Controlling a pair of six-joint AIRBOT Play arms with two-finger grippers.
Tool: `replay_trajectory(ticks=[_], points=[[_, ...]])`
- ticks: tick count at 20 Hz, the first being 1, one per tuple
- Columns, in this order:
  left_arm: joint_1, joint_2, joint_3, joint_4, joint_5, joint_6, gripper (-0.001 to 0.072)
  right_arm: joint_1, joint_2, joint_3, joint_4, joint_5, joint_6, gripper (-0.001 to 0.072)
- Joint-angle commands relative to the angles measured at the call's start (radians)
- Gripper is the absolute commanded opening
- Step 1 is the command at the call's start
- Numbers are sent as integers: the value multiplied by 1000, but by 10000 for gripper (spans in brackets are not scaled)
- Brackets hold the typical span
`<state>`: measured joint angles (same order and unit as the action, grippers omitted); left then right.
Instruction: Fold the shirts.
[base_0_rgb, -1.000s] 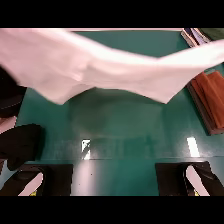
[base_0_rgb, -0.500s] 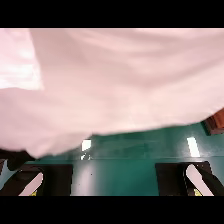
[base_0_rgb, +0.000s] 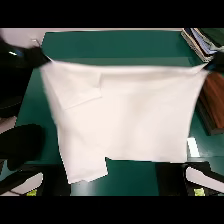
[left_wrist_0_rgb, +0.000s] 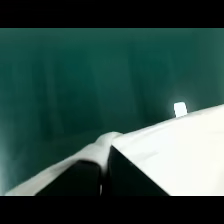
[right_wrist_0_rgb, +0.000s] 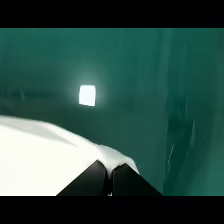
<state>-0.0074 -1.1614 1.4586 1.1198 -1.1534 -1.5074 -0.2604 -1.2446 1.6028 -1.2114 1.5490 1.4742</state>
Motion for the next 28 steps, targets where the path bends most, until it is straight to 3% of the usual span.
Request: replay_trajectory(ticks=[1, 3, 8, 11, 15, 23, 24, 25, 28], points=[[1, -206, -77, -5, 98, -4, 29, 66, -214, -48, -42, -27, 10, 15], [8, -296, -58, -43, 160, -3, 29, 64, -328, 30, -11, -54, 11, 15], [58, -409, 26, -105, 163, 33, 28, 63, -474, 229, -13, -53, 11, 15], [92, -409, 35, -132, 54, 108, 29, 43, -478, 259, -14, -35, 10, 15], [94, -409, -30, -103, -69, 182, 29, 36, -472, 156, -15, 22, -2, 15], [94, -409, -195, -100, -34, 171, 32, 58, -362, -183, -20, -145, -2, 20], [95, -406, -193, -100, -34, 152, 160, 56, -353, -207, -21, -145, -2, 135], [95, -402, -190, -98, -34, 126, 540, 48, -344, -224, -20, -143, -2, 393], [101, -331, -195, -49, -81, 97, 538, 12, -274, -250, -21, -130, -13, 421]])
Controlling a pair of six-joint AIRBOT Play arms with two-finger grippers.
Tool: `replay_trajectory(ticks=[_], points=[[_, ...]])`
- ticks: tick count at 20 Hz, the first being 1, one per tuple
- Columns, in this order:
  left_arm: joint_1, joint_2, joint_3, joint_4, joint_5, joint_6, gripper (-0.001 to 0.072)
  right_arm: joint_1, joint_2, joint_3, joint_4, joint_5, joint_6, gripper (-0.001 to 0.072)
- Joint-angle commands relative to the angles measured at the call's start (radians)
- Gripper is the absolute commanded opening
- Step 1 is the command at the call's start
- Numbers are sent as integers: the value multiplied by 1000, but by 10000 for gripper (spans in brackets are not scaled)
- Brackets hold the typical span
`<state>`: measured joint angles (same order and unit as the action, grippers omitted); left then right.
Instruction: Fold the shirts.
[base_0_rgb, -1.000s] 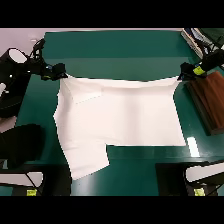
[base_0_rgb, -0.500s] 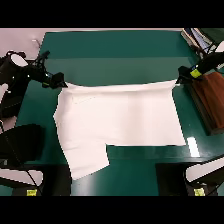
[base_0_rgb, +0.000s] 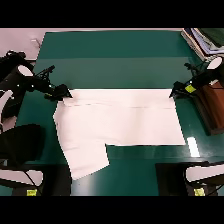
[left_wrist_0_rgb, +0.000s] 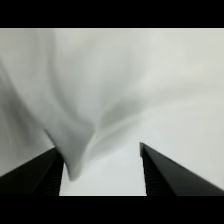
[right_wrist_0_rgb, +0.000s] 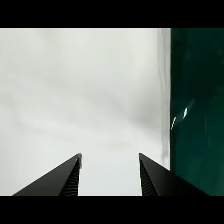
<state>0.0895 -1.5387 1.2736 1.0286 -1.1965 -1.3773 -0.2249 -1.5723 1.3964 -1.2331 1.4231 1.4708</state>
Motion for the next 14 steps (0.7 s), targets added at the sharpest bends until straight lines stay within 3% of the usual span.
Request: replay_trajectory(ticks=[1, 4, 7, 10, 14], points=[[5, 97, -35, 99, -45, -58, 538, -42, 96, -56, 1, 8, -16, 420], [5, 312, -245, 262, -69, -128, 538, -89, 230, -111, 2, 42, -30, 420], [5, 536, -512, 261, -118, -154, 538, -98, 327, -175, 3, 15, -37, 419], [5, 699, -715, 209, -165, -169, 538, -92, 386, -223, 11, -28, -37, 418], [-4, 733, -864, 55, -173, -158, 538, -80, 398, -236, 12, -32, -37, 417]])
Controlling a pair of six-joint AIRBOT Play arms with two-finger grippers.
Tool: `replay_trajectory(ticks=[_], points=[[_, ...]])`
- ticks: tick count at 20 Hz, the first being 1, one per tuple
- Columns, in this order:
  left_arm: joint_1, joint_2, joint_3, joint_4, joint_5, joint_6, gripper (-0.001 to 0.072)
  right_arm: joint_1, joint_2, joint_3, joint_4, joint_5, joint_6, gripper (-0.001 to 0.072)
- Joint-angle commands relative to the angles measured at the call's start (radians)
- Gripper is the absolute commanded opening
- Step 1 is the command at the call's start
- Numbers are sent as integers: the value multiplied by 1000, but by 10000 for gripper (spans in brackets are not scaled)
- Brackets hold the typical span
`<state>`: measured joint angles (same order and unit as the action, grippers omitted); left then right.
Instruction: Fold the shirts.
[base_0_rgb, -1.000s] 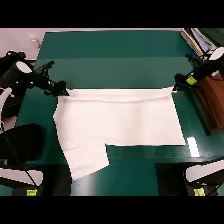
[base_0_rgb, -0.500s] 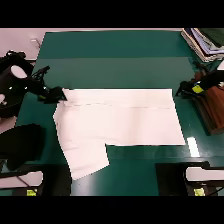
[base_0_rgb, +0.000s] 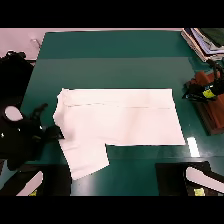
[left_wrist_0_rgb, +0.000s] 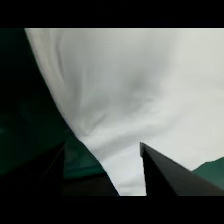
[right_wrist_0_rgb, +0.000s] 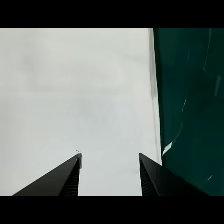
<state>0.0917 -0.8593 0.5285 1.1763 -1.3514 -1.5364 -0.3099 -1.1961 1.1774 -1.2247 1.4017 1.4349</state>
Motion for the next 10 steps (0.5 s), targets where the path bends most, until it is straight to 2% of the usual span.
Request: replay_trajectory(ticks=[1, 3, 5, 8, 9, 10], points=[[-32, 53, -140, -94, -5, 0, 538, 5, 22, -17, 3, -11, -1, 417], [-107, 53, -160, -98, 37, -7, 538, 5, 22, -17, 3, -11, -1, 417], [-181, 53, -160, -100, 83, -53, 538, 5, 22, -17, 3, -10, -1, 417], [-215, 53, -159, -101, 108, -87, 536, 5, 22, -17, 2, -1, -1, 412], [-215, 53, -159, -105, 111, -87, 408, 4, 22, -17, 2, 6, -5, 410], [-215, 53, -157, -109, 111, -85, 153, -3, 23, -17, 0, 20, -14, 410]])
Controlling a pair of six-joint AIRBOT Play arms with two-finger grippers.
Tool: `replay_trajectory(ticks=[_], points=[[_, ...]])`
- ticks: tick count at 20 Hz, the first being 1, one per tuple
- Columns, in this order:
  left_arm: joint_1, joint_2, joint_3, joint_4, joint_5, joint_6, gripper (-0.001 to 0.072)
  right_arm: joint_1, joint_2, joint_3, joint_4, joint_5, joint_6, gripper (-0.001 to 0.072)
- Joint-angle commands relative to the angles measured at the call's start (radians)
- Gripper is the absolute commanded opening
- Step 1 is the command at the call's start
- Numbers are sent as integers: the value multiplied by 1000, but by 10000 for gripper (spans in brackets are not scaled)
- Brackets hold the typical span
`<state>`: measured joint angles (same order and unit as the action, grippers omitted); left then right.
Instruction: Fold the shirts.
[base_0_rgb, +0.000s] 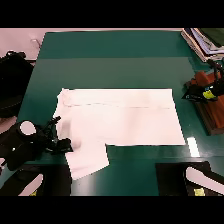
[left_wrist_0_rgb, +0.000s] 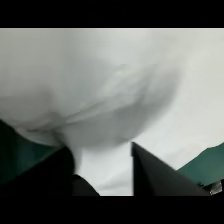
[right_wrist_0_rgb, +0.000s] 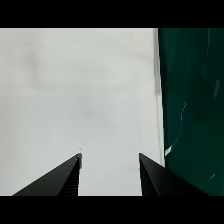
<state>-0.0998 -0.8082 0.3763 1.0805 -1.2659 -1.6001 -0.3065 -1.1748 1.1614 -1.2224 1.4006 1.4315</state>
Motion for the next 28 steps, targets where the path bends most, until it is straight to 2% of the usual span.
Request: replay_trajectory(ticks=[1, 4, 6, 7, 8, 11, 12, 15, 18, 21, 22, 24, 28], points=[[-23, 2, 0, -18, 25, -14, 31, -18, 1, -1, -3, 45, -22, 410], [-23, 3, 41, -17, 15, -12, 28, -86, 10, -32, -13, 112, -31, 410], [-23, 3, 85, -18, 2, 11, 28, -158, 50, -137, -43, 112, -46, 412], [-23, 3, 105, -18, -3, 19, 28, -196, 69, -208, -90, 119, -60, 447], [-23, 3, 122, -18, -2, 29, 28, -233, 80, -279, -129, 124, -60, 562], [-23, 3, 140, -19, 1, 30, 28, -351, 72, -483, -132, 101, -60, 572], [-23, 3, 140, -18, 1, 30, 29, -376, 60, -527, -130, 92, -60, 526], [-23, 3, 140, -18, 0, 30, 28, -391, 29, -608, -52, 26, -75, 501], [-23, 3, 140, -18, -5, 30, 28, -334, 50, -624, 39, -59, -87, 413], [-23, 21, 141, -10, -31, 37, 27, -241, 97, -587, 41, -48, -98, 76], [-23, 45, 142, -7, -37, 36, 27, -220, 117, -566, 35, -30, -106, 17], [-23, 126, 143, 3, -97, 3, 27, -182, 177, -511, -20, 26, -104, 17], [-23, 305, 147, 4, -299, -79, 27, -154, 343, -414, -198, 204, -103, 17]])
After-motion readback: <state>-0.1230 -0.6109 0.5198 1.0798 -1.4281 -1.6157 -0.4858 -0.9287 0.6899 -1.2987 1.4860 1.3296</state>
